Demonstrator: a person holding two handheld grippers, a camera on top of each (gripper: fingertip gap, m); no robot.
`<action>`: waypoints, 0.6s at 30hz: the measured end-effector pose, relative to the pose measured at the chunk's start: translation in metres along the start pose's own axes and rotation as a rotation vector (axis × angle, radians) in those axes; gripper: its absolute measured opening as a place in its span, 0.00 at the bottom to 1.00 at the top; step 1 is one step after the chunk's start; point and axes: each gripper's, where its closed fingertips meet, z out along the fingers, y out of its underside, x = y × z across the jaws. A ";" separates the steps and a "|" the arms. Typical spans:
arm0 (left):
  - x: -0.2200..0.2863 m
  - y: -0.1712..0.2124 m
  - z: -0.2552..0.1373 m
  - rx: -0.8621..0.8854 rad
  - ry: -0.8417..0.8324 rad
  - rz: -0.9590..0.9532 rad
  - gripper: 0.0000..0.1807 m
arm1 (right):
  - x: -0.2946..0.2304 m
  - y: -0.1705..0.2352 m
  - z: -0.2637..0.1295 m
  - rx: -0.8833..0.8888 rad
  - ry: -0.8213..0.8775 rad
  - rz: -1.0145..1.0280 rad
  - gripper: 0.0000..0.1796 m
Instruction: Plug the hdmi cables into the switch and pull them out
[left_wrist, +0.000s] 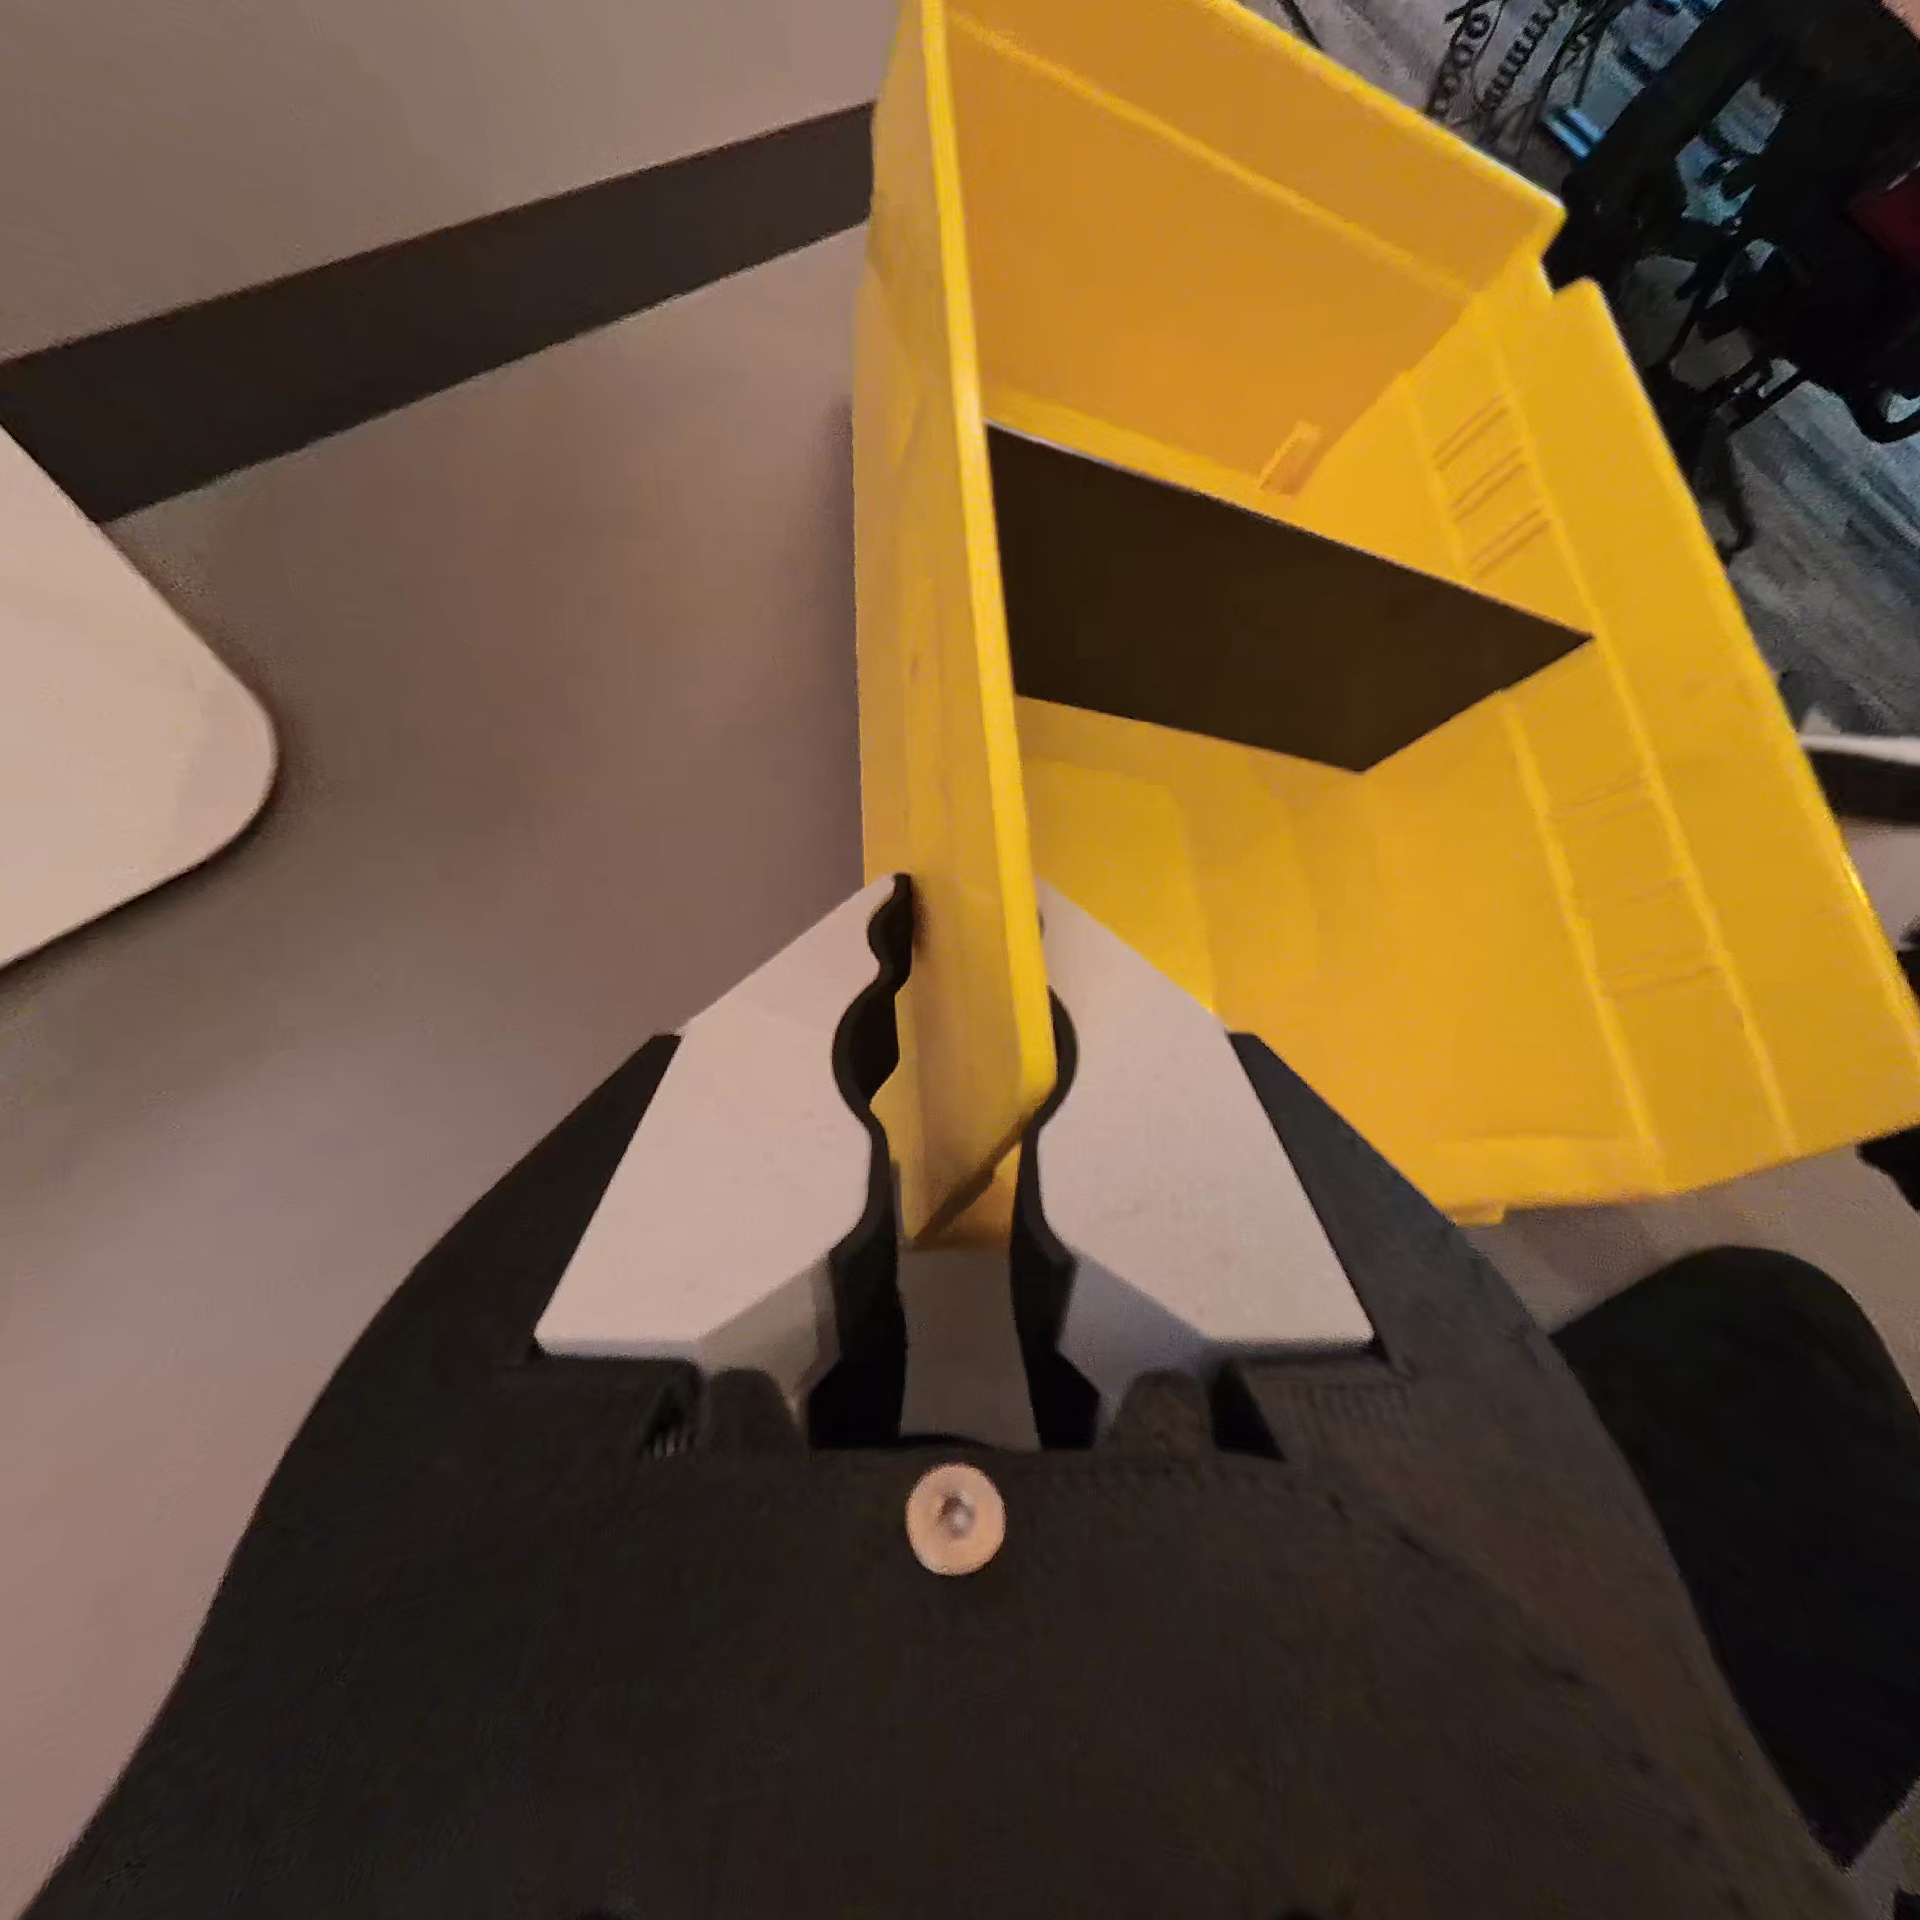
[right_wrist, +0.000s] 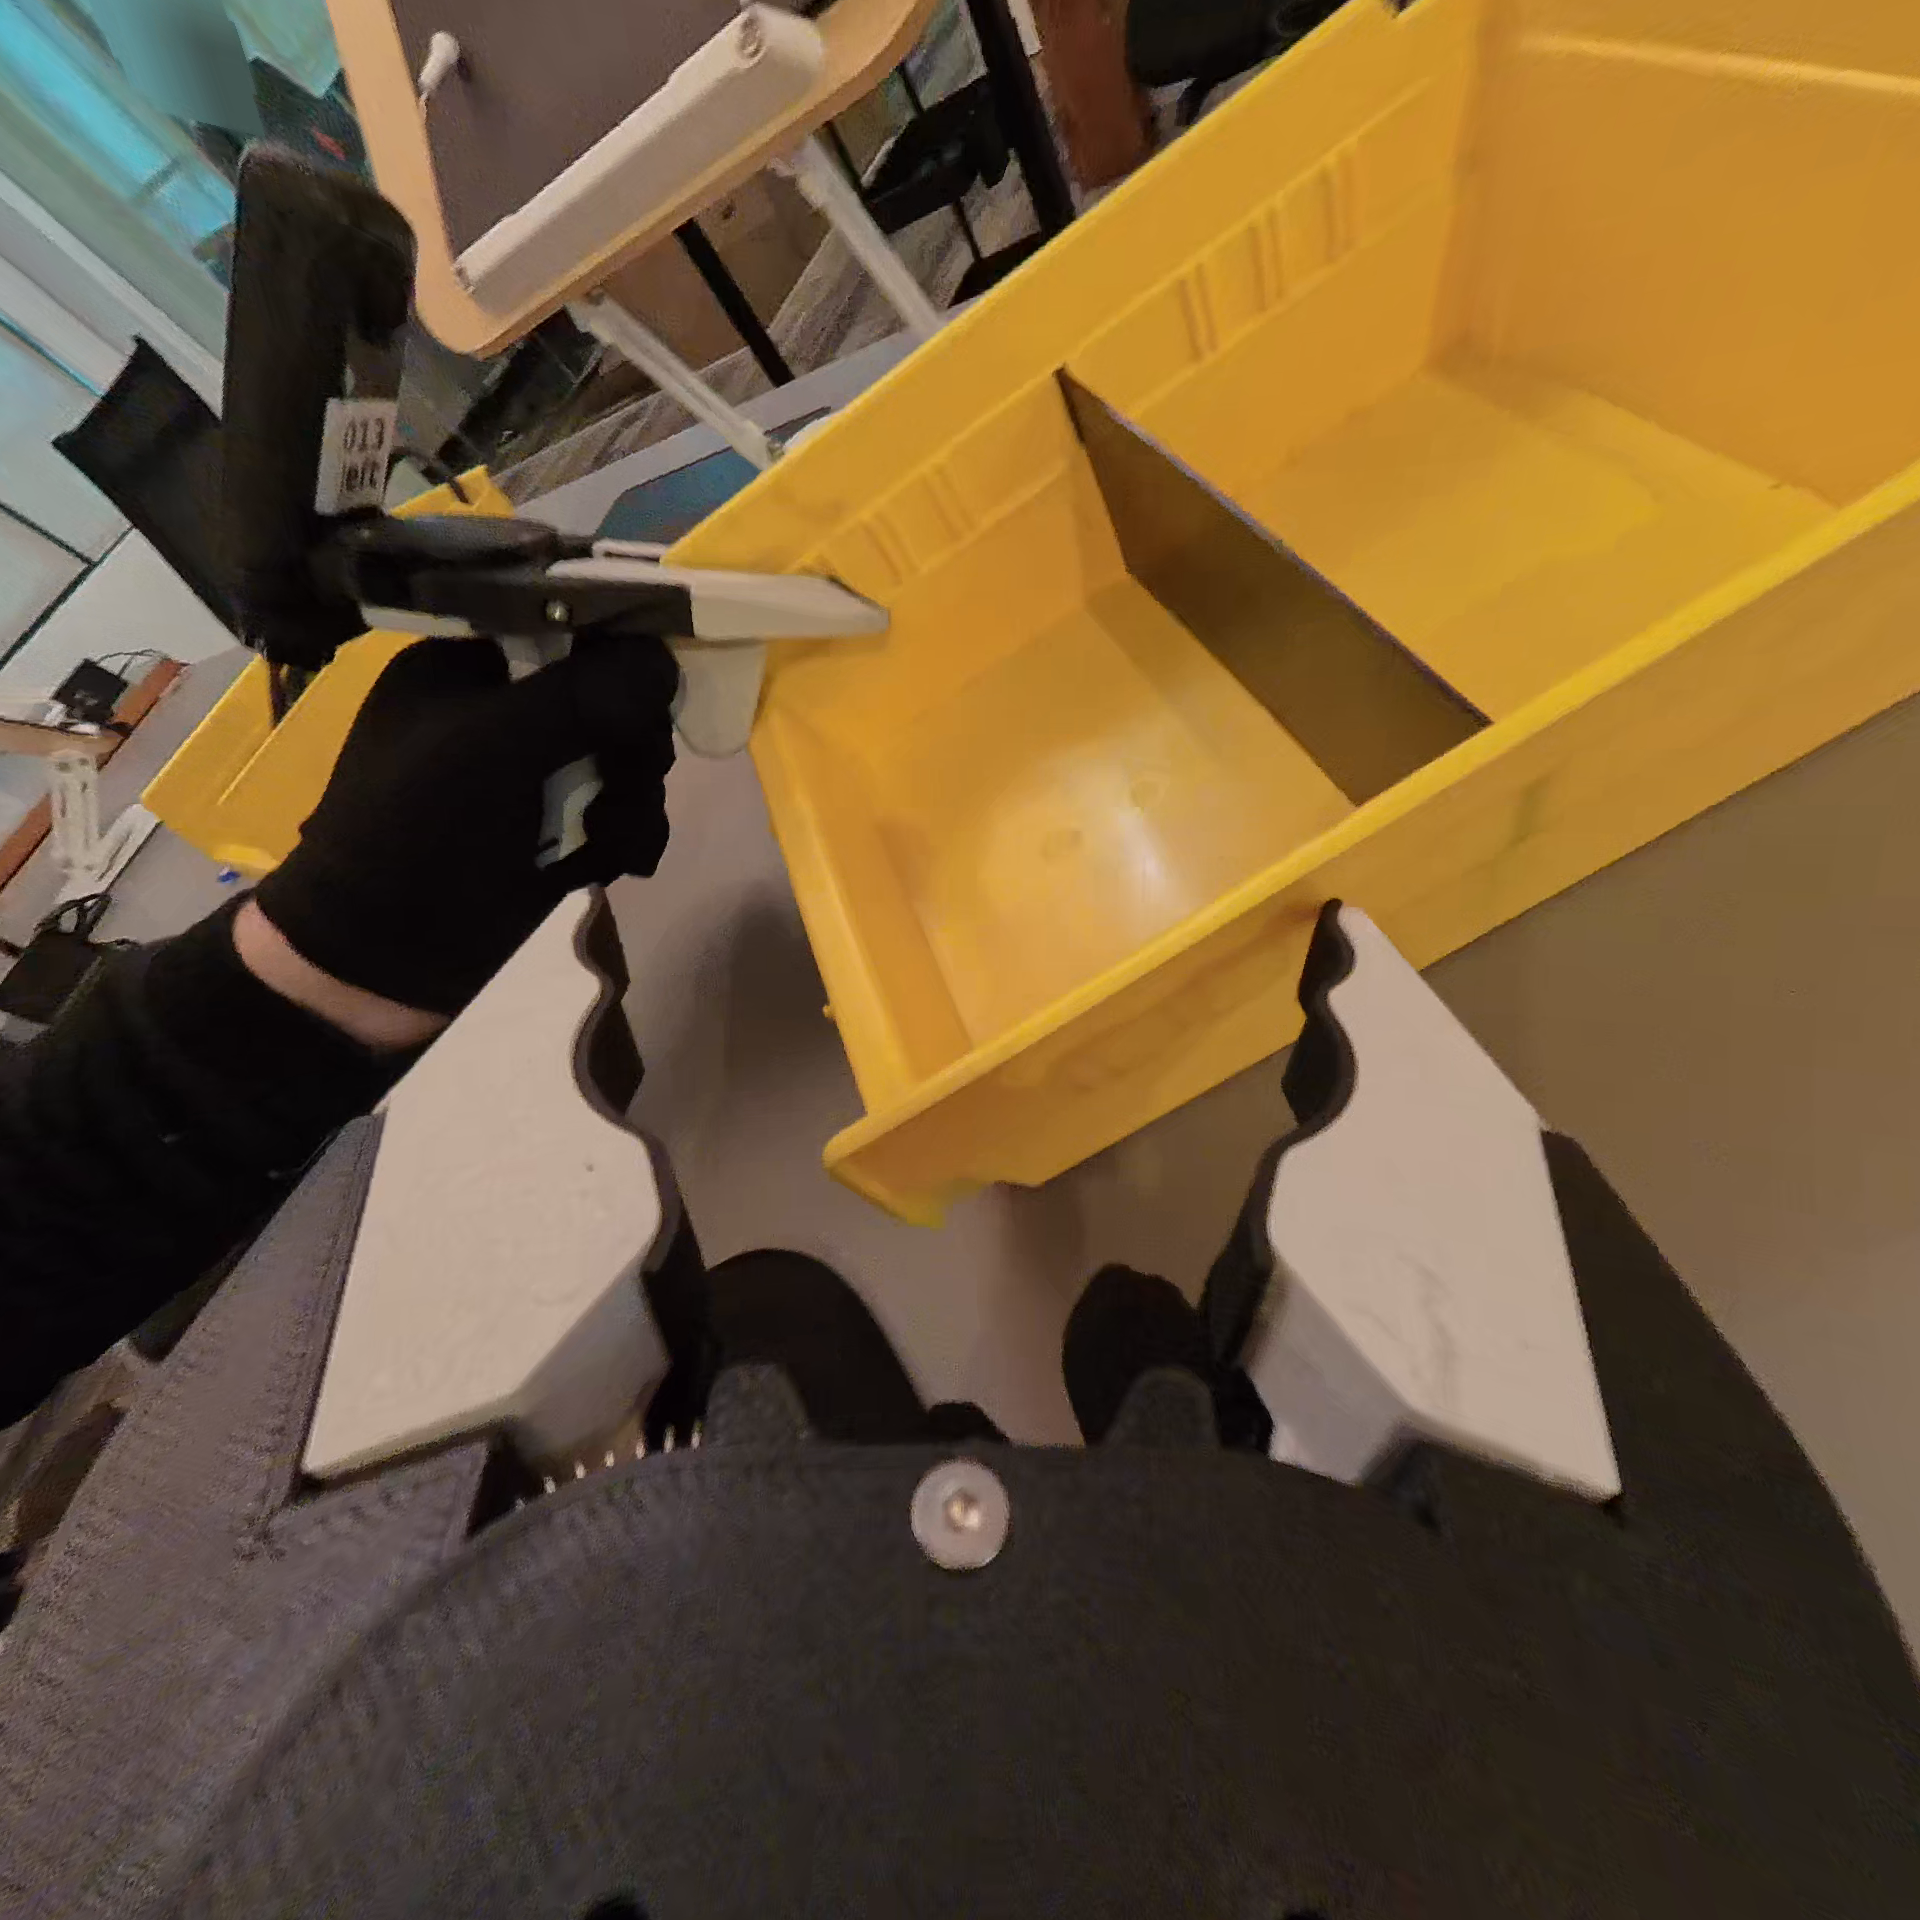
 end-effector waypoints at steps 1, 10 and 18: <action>0.004 0.002 0.005 -0.006 0.018 -0.011 0.09 | 0.007 -0.004 0.000 -0.004 0.019 -0.009 0.71; 0.063 0.006 0.039 -0.062 0.145 -0.010 0.28 | 0.092 -0.037 0.003 -0.080 0.203 -0.125 0.73; 0.113 -0.012 0.073 -0.061 0.225 -0.055 0.49 | 0.164 -0.071 0.001 -0.129 0.304 -0.162 0.61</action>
